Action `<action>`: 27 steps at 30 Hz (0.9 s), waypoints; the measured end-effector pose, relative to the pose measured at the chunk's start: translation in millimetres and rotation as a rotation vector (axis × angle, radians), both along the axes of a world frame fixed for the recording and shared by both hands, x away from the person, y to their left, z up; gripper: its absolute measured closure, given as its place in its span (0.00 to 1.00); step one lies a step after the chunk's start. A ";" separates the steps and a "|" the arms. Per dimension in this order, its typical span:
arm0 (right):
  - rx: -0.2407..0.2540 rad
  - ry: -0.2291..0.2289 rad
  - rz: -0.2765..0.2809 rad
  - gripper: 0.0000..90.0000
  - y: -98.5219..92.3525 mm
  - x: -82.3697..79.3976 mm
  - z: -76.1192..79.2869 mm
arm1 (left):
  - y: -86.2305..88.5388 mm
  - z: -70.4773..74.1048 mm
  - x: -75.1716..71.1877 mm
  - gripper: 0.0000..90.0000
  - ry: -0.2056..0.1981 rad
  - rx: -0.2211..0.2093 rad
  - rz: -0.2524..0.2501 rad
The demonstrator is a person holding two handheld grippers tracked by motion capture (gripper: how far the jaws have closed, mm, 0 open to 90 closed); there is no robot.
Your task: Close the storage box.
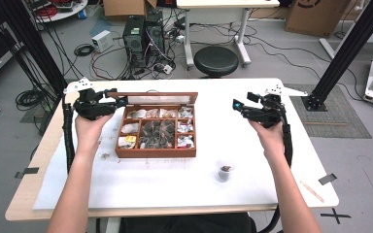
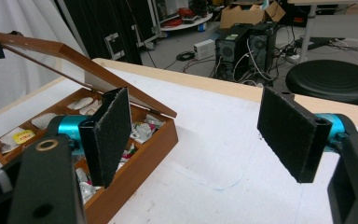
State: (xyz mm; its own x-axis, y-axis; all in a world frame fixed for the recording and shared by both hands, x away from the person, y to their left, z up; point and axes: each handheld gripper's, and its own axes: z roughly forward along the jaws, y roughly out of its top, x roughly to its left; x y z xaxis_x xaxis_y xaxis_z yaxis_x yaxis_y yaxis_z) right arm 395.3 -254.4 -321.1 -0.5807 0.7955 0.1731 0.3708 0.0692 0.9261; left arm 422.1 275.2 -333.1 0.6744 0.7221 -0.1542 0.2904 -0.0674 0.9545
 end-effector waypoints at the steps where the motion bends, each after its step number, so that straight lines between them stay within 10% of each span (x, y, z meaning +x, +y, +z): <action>1: -0.001 -0.002 -0.002 0.30 0.0 0.0 0.2 | 0.0 0.0 0.0 0.34 0.000 0.000 0.000; 27: 0.033 -0.013 -0.033 0.30 -8.1 1.7 2.3 | -8.2 -3.2 -19.4 0.31 -0.005 0.075 0.077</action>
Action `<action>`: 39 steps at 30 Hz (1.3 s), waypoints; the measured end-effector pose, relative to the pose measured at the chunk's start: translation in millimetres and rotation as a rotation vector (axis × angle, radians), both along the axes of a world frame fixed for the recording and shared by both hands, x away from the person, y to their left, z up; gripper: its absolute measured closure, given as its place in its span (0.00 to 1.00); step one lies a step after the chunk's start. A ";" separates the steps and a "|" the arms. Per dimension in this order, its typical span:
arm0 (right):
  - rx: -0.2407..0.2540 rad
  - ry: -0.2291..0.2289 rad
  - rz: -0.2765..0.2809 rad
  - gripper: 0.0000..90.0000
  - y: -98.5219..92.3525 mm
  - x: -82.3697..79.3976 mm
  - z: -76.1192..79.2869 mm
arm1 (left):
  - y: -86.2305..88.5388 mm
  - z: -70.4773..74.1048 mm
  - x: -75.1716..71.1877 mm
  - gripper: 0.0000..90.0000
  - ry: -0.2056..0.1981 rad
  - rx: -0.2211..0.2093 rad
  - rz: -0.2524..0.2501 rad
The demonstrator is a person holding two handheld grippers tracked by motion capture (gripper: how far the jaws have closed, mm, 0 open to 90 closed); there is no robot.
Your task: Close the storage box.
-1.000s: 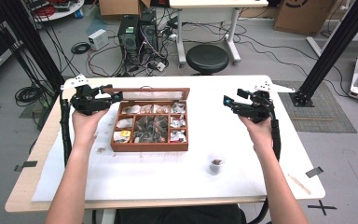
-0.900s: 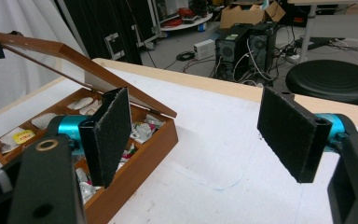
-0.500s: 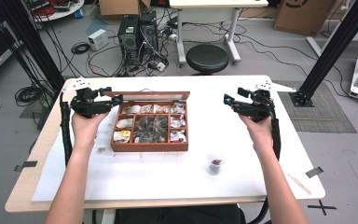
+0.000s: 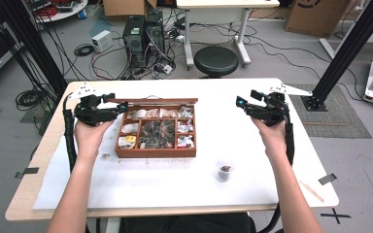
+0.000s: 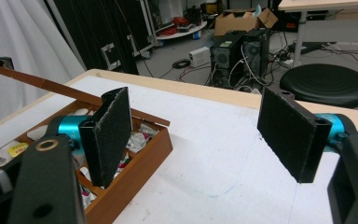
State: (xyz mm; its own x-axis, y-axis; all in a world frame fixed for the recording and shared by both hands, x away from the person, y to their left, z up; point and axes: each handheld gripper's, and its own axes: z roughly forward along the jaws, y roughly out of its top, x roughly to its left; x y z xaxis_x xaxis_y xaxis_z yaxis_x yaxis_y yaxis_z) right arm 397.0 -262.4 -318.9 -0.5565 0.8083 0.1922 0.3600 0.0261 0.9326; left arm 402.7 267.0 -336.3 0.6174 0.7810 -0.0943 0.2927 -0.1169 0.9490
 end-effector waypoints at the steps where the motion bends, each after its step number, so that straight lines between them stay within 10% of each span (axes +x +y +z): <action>1: 0.002 0.000 -0.005 0.30 -0.3 -0.1 0.2 | -0.2 -0.4 -0.8 0.31 0.005 0.002 0.004; 18: -0.003 0.002 -0.006 0.30 0.8 1.3 -0.8 | -2.0 -14.6 -18.0 0.27 0.046 0.054 0.029; 39: -0.002 0.004 -0.014 0.30 1.5 1.7 -1.2 | 3.1 -38.4 -40.5 0.28 0.156 -0.004 0.054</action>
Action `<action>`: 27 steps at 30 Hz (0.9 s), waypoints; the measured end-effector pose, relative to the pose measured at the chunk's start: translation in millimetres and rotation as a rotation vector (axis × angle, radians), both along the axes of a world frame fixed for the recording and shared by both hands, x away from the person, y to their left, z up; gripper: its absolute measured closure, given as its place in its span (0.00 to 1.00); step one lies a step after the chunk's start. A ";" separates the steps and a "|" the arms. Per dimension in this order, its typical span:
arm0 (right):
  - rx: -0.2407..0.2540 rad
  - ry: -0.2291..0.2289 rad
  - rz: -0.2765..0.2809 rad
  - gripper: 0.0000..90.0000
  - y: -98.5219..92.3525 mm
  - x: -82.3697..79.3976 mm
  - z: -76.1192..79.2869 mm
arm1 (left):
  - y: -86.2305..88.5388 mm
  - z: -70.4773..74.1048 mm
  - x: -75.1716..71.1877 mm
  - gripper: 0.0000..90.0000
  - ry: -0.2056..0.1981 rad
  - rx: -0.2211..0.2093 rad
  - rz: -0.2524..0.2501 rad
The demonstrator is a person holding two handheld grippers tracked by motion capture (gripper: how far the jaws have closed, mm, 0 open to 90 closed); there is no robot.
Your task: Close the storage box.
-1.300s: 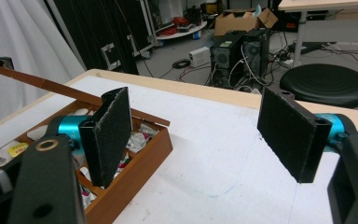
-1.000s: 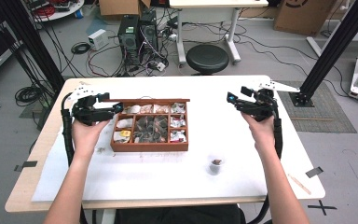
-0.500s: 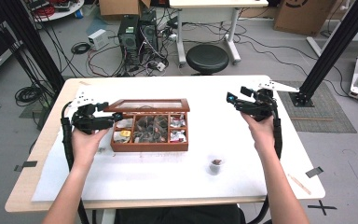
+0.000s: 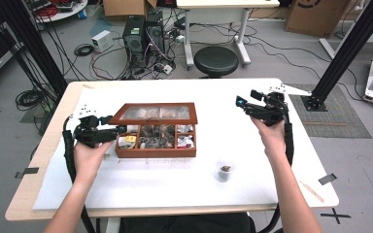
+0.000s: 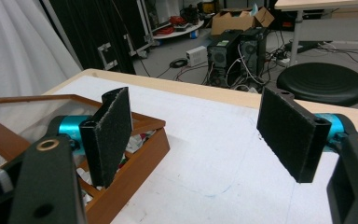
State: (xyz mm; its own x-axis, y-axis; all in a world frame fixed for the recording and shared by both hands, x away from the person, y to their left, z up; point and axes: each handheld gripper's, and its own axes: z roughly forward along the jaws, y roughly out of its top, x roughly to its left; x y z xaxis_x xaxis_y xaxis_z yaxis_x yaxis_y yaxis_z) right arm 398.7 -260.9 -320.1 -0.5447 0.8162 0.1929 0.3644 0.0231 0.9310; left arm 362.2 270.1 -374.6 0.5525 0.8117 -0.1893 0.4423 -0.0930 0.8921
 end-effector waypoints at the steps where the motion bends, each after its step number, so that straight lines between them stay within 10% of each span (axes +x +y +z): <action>1: 0.000 -0.002 -0.001 0.30 -0.1 0.2 -0.1 | 0.2 -0.5 -0.6 0.28 0.002 -0.004 -0.002; 27: 0.002 0.003 -0.009 0.30 1.5 1.3 -1.1 | 2.3 -27.7 -17.8 0.33 0.044 0.027 -0.034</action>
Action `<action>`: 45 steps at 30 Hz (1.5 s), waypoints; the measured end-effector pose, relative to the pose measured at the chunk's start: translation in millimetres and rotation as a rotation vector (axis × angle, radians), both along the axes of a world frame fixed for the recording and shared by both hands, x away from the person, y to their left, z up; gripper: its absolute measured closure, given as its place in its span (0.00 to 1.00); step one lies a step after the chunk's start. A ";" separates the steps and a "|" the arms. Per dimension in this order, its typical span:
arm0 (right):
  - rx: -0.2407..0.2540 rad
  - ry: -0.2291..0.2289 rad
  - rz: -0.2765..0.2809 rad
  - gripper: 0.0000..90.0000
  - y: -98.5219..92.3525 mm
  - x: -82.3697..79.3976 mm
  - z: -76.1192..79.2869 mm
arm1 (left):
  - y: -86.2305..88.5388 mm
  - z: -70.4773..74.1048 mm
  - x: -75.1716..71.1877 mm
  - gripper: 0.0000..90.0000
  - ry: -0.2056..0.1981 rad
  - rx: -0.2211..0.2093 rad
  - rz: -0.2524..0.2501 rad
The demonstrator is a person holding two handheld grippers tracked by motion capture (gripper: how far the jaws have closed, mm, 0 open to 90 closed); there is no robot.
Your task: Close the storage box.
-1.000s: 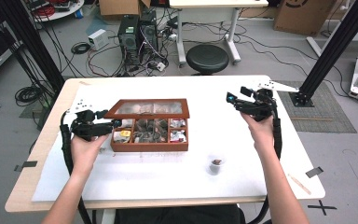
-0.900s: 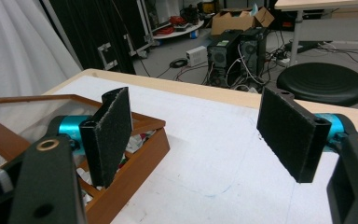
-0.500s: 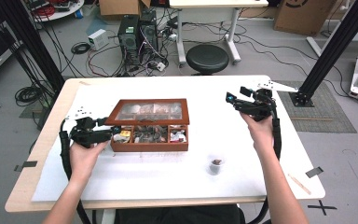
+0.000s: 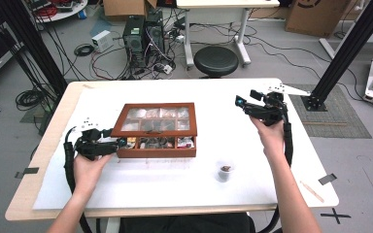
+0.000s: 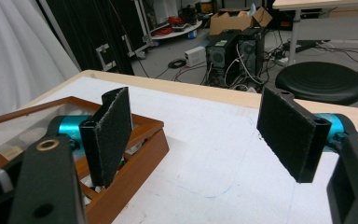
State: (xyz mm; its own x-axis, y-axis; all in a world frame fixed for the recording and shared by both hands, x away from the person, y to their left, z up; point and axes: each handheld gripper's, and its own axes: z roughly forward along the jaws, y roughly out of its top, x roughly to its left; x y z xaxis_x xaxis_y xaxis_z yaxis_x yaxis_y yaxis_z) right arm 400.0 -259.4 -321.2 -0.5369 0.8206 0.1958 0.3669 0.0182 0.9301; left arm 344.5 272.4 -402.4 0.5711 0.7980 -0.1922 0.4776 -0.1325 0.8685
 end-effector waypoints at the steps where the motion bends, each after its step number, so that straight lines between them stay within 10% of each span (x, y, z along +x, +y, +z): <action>1: 0.000 0.000 0.000 0.30 -0.2 0.1 -0.1 | -0.2 -0.9 -1.1 0.33 0.001 0.004 0.000; 45: 0.003 0.013 -0.016 0.30 -1.9 1.1 -1.4 | -3.8 -23.9 -9.6 0.33 0.097 0.063 -0.013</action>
